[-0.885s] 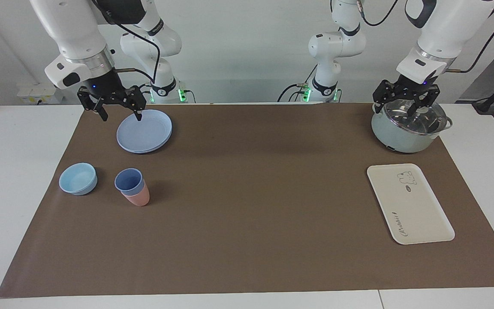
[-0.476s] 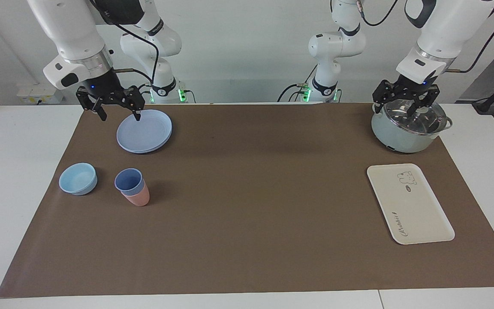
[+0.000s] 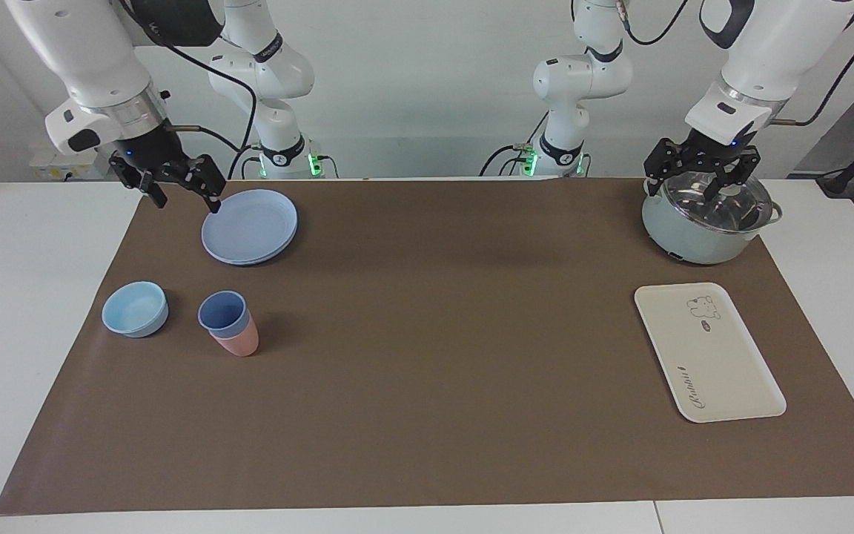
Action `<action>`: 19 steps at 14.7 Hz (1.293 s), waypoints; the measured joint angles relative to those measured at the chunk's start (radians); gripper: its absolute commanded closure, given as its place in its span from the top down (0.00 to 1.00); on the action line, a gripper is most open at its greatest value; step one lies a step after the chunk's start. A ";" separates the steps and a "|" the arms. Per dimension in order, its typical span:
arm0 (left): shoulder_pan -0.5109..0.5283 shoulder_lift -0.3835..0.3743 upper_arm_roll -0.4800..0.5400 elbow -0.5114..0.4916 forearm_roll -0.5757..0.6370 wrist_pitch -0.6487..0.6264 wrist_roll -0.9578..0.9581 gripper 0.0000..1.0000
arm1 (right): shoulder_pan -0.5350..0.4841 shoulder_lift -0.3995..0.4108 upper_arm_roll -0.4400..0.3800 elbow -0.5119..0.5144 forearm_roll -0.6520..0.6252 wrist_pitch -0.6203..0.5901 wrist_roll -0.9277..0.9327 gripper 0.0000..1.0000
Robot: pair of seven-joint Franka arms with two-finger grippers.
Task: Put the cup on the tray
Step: 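Move the right gripper above the nested blue and pink cups, then lower the right gripper and close it around the nested cups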
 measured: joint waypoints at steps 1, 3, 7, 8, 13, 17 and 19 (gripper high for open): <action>0.000 0.000 0.000 0.000 0.000 0.000 0.000 1.00 | -0.012 0.009 0.000 -0.003 0.011 0.018 0.037 0.96; 0.000 0.000 0.000 0.000 0.000 0.000 -0.001 1.00 | -0.029 0.041 -0.001 -0.004 0.025 0.072 0.137 0.96; 0.000 0.000 0.000 0.000 0.000 0.000 -0.002 1.00 | -0.062 0.143 -0.001 0.010 0.104 0.151 0.268 0.96; 0.000 0.000 0.000 0.000 0.000 0.000 -0.002 1.00 | -0.064 0.174 -0.001 0.021 0.108 0.158 0.292 0.96; 0.000 0.000 0.000 0.000 0.000 0.000 -0.002 1.00 | -0.104 0.359 -0.002 0.156 0.160 0.163 0.411 0.96; -0.001 0.000 -0.001 0.000 0.000 0.000 -0.002 1.00 | -0.142 0.476 -0.002 0.230 0.205 0.164 0.431 0.97; 0.000 0.000 0.000 0.000 0.000 0.001 -0.003 1.00 | -0.166 0.540 -0.002 0.255 0.261 0.163 0.459 0.99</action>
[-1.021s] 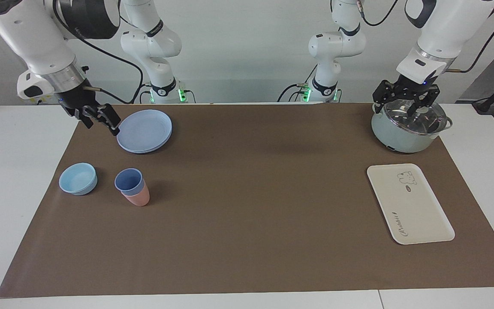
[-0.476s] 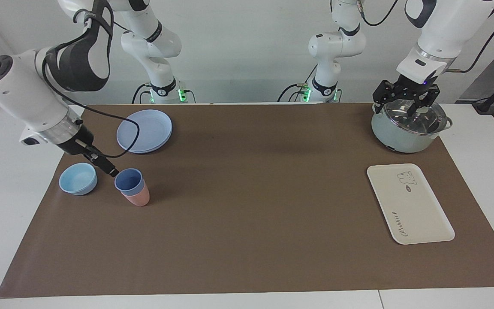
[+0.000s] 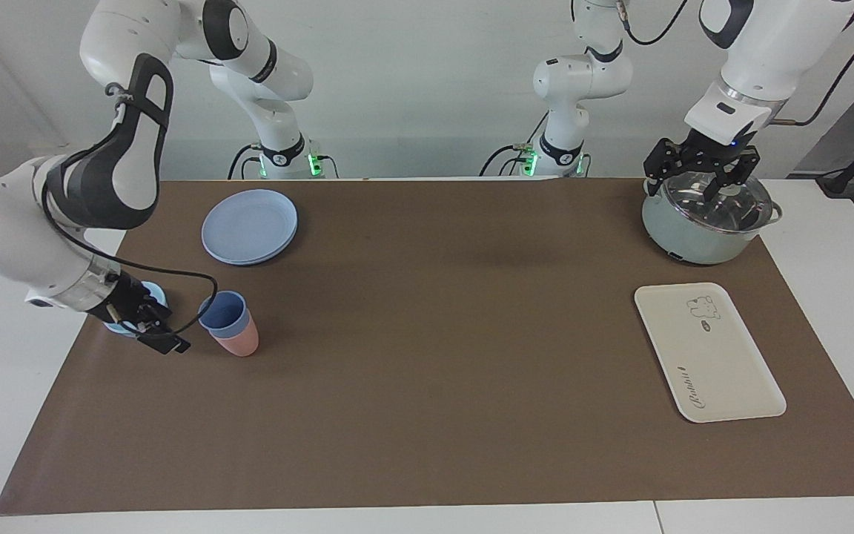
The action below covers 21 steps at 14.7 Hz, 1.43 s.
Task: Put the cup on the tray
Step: 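Lower the right gripper and close it around the nested cups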
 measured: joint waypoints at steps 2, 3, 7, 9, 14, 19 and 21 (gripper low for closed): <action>0.001 0.000 0.001 0.000 0.000 0.000 0.000 1.00 | -0.026 0.069 0.000 0.019 0.044 0.000 0.004 0.99; 0.001 0.000 0.001 0.000 0.000 0.000 0.000 1.00 | -0.031 0.094 0.000 0.026 0.054 0.000 0.007 0.99; 0.001 0.000 0.001 0.000 0.000 0.000 0.000 1.00 | -0.029 0.141 0.005 0.028 0.078 -0.002 0.085 0.99; 0.001 0.000 0.001 0.000 0.000 0.000 0.000 1.00 | -0.025 0.143 0.010 0.013 0.113 -0.012 0.129 0.99; 0.001 0.000 0.000 0.000 0.000 0.000 0.000 1.00 | -0.027 0.134 0.010 -0.065 0.151 -0.016 0.138 1.00; 0.000 0.000 0.000 0.000 0.000 0.000 0.000 1.00 | -0.027 0.107 0.010 -0.126 0.217 -0.016 0.138 1.00; 0.000 0.000 0.001 0.000 0.000 0.000 0.000 1.00 | -0.027 0.095 0.010 -0.152 0.234 -0.016 0.138 1.00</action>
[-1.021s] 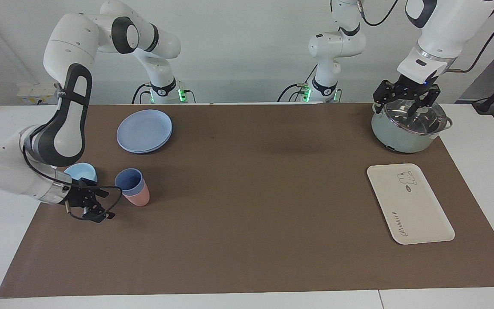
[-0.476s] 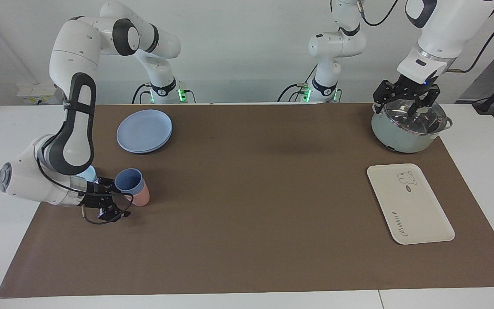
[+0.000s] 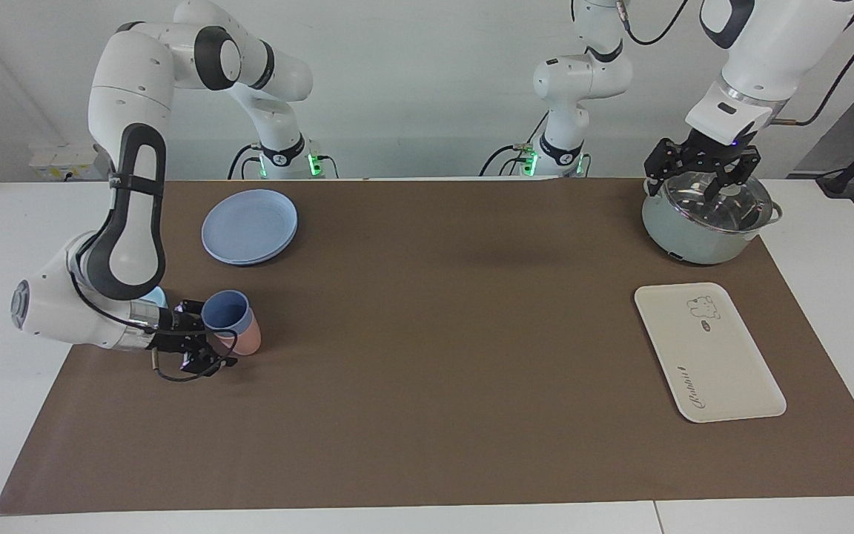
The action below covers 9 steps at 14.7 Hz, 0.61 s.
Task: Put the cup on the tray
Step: 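Lower the right gripper and close it around the nested cups, then lift the nested cups with the right gripper toward the table center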
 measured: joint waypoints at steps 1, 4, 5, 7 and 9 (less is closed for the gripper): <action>0.000 0.000 0.000 0.000 0.000 0.000 0.000 1.00 | 0.000 -0.005 0.000 -0.010 0.011 0.000 0.000 1.00; 0.000 0.000 0.000 0.000 0.000 0.000 0.000 1.00 | -0.001 -0.019 0.000 -0.040 0.054 0.000 -0.004 0.99; 0.000 0.000 0.000 0.000 0.000 0.000 0.000 1.00 | -0.002 -0.025 0.000 -0.055 0.071 0.000 -0.012 0.99; 0.000 0.000 0.000 0.000 0.000 0.000 0.000 1.00 | -0.003 -0.037 0.000 -0.087 0.091 0.000 -0.019 0.88; 0.000 0.000 0.000 0.000 0.000 0.000 0.000 1.00 | -0.003 -0.047 0.000 -0.112 0.121 0.000 -0.041 0.00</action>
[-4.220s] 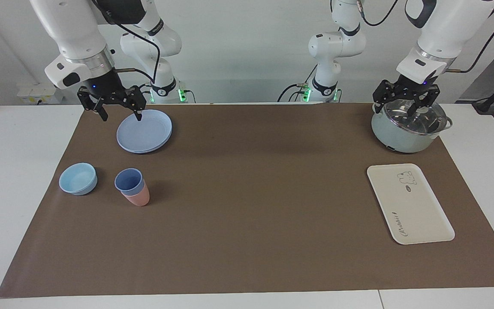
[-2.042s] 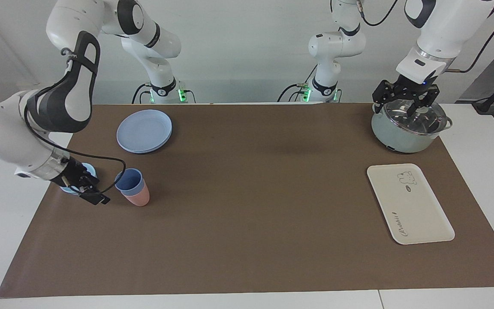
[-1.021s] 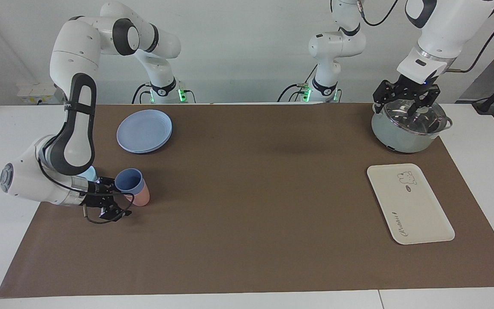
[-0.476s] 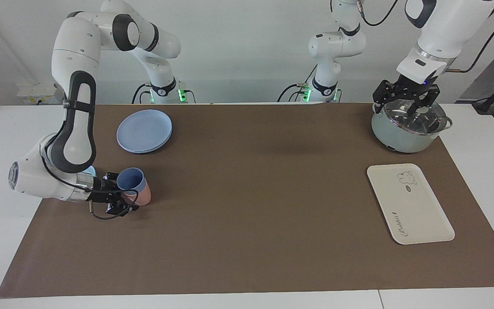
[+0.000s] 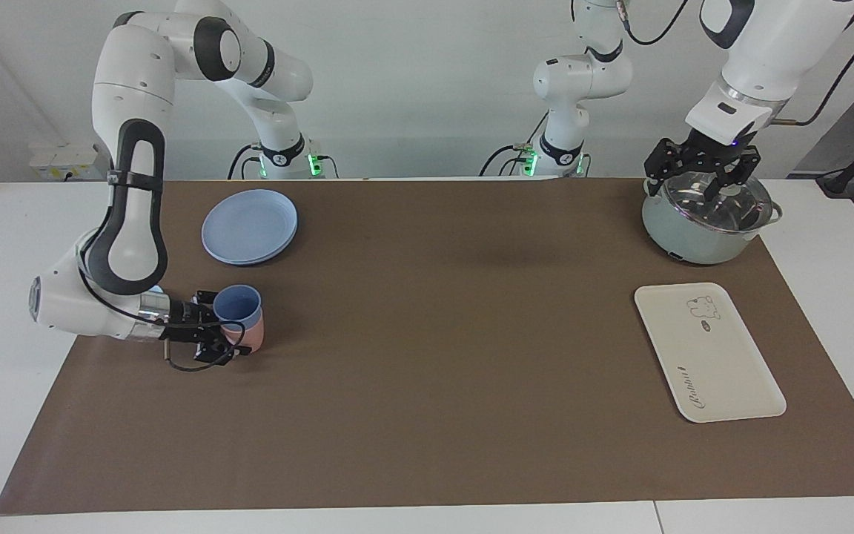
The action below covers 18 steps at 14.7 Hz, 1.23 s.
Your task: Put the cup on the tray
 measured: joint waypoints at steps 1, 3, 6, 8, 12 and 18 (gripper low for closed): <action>0.000 0.000 0.000 0.000 0.000 0.000 0.000 1.00 | 0.000 -0.005 0.000 -0.010 0.022 -0.001 -0.020 0.00; 0.000 0.000 0.000 0.000 0.000 0.000 0.000 1.00 | 0.000 -0.014 0.000 -0.034 0.070 -0.001 -0.034 0.00; 0.000 0.000 0.000 0.000 0.000 0.000 0.000 1.00 | 0.003 -0.032 0.002 -0.077 0.135 -0.003 -0.047 0.00; 0.000 0.000 0.000 0.000 0.000 0.000 0.000 1.00 | 0.018 -0.053 0.007 -0.085 0.140 -0.015 -0.050 0.00; 0.001 0.000 0.001 0.000 0.000 0.000 0.000 1.00 | 0.118 -0.144 0.013 -0.119 0.163 -0.017 0.042 0.00; 0.003 0.000 0.002 0.000 -0.030 0.014 -0.052 1.00 | 0.327 -0.300 0.016 -0.163 0.170 0.080 0.280 0.00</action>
